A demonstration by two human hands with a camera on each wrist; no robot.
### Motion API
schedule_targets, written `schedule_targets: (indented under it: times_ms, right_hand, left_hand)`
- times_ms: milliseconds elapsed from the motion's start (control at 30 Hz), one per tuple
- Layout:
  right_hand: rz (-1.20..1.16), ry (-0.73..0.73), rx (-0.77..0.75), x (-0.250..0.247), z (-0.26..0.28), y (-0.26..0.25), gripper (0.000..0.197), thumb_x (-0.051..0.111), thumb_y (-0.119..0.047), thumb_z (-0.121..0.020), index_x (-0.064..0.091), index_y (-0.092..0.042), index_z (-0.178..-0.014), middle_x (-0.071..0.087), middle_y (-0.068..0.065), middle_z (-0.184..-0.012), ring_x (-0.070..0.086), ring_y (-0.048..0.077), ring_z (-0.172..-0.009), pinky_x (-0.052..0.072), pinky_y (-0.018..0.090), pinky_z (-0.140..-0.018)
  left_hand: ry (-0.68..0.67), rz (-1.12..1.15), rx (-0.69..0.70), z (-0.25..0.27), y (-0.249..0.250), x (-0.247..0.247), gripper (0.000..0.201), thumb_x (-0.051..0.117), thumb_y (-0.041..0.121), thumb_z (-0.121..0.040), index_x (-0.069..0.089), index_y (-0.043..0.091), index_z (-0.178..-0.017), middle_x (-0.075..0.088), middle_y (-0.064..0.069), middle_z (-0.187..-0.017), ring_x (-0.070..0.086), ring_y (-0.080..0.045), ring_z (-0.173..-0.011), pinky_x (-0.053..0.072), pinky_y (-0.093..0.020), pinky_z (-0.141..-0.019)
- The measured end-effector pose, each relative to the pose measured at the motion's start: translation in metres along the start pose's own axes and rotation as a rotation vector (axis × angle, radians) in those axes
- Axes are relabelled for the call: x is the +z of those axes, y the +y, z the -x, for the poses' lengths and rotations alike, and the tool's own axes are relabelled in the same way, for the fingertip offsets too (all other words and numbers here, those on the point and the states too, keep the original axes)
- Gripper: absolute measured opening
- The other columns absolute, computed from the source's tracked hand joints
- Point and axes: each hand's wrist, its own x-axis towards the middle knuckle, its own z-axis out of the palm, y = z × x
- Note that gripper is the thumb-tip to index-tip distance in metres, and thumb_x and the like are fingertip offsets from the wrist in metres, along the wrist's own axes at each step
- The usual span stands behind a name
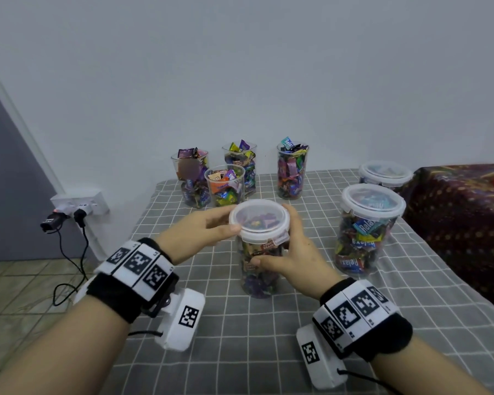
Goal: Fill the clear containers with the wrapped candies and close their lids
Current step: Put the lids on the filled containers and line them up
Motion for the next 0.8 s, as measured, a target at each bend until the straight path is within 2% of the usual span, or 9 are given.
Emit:
schedule_targets:
  times_ms: [67, 133, 233, 367, 467, 533, 600, 700, 800]
  right_hand:
    - [-0.011, 0.007, 0.0, 0.0, 0.0, 0.0, 0.086, 0.083, -0.016, -0.068, 0.025, -0.05, -0.122, 0.052, -0.026, -0.119, 0.05, -0.009, -0.111, 0.04, 0.013, -0.09]
    - [-0.019, 0.015, -0.002, 0.0, 0.001, -0.001, 0.083, 0.083, -0.015, -0.068, 0.027, -0.049, -0.12, 0.051, -0.027, -0.118, 0.048, -0.014, -0.109, 0.04, 0.007, -0.086]
    - [-0.019, 0.016, 0.001, 0.0, 0.002, -0.001, 0.084, 0.082, -0.016, -0.069, 0.025, -0.044, -0.124, 0.05, -0.026, -0.118, 0.047, -0.013, -0.109, 0.039, 0.003, -0.084]
    - [-0.085, -0.103, 0.031, -0.008, 0.001, 0.0, 0.085, 0.079, -0.008, -0.073, 0.027, -0.04, -0.131, 0.049, -0.016, -0.129, 0.05, 0.0, -0.116, 0.043, 0.013, -0.092]
    - [-0.24, -0.25, 0.098, -0.021, 0.002, -0.006, 0.082, 0.073, -0.014, -0.071, 0.029, -0.05, -0.131, 0.049, -0.013, -0.133, 0.052, 0.005, -0.118, 0.049, 0.017, -0.084]
    - [-0.28, -0.262, 0.149, -0.025, 0.003, -0.011, 0.076, 0.072, -0.029, -0.074, 0.027, -0.055, -0.13, 0.049, -0.013, -0.133, 0.055, 0.002, -0.113, 0.052, 0.02, -0.077]
    - [-0.272, -0.238, 0.171, -0.026, 0.003, -0.011, 0.069, 0.069, -0.044, -0.079, 0.025, -0.055, -0.131, 0.049, -0.009, -0.136, 0.055, 0.0, -0.112, 0.052, 0.023, -0.079]
    - [-0.25, -0.218, 0.165, -0.025, 0.0, -0.005, 0.066, 0.065, -0.05, -0.08, 0.026, -0.052, -0.133, 0.048, -0.003, -0.138, 0.055, 0.005, -0.116, 0.054, 0.025, -0.08]
    - [-0.253, -0.216, 0.159, -0.025, -0.002, -0.002, 0.062, 0.063, -0.046, -0.074, 0.03, -0.054, -0.126, 0.049, -0.001, -0.136, 0.057, 0.005, -0.113, 0.056, 0.026, -0.078]
  left_hand:
    - [-0.03, 0.078, -0.038, 0.003, -0.008, 0.003, 0.044, 0.057, 0.048, -0.079, 0.044, 0.053, -0.121, 0.053, 0.031, -0.121, 0.053, 0.013, -0.107, 0.049, -0.02, -0.082]
    - [-0.035, 0.154, -0.05, 0.003, -0.015, 0.006, 0.047, 0.054, 0.047, -0.076, 0.045, 0.053, -0.122, 0.054, 0.026, -0.125, 0.054, 0.005, -0.113, 0.049, -0.022, -0.082]
    - [-0.035, 0.228, -0.055, -0.002, -0.02, 0.01, 0.046, 0.056, 0.044, -0.075, 0.047, 0.053, -0.119, 0.058, 0.024, -0.123, 0.056, 0.004, -0.111, 0.049, -0.022, -0.081]
    - [-0.036, 0.264, -0.037, -0.003, -0.025, 0.009, 0.055, 0.064, 0.059, -0.066, 0.047, 0.054, -0.118, 0.061, 0.028, -0.118, 0.057, 0.004, -0.11, 0.049, -0.023, -0.082]
    - [-0.04, 0.298, -0.012, -0.006, -0.03, 0.01, 0.079, 0.072, 0.077, -0.045, 0.049, 0.054, -0.117, 0.062, 0.025, -0.118, 0.059, 0.003, -0.109, 0.048, -0.025, -0.084]
    - [-0.036, 0.328, 0.001, -0.008, -0.033, 0.012, 0.083, 0.072, 0.079, -0.04, 0.051, 0.054, -0.116, 0.064, 0.024, -0.116, 0.06, 0.003, -0.107, 0.048, -0.025, -0.083]
    - [-0.026, 0.351, 0.008, -0.009, -0.034, 0.014, 0.084, 0.073, 0.079, -0.038, 0.053, 0.052, -0.115, 0.065, 0.024, -0.113, 0.061, 0.003, -0.105, 0.049, -0.024, -0.082]
    - [-0.013, 0.369, 0.021, -0.009, -0.037, 0.017, 0.085, 0.072, 0.079, -0.04, 0.053, 0.049, -0.117, 0.065, 0.024, -0.113, 0.061, 0.003, -0.104, 0.052, -0.021, -0.08]
    - [-0.007, 0.385, 0.034, -0.009, -0.038, 0.019, 0.082, 0.071, 0.079, -0.042, 0.054, 0.048, -0.116, 0.065, 0.024, -0.112, 0.061, 0.003, -0.105, 0.054, -0.019, -0.078]
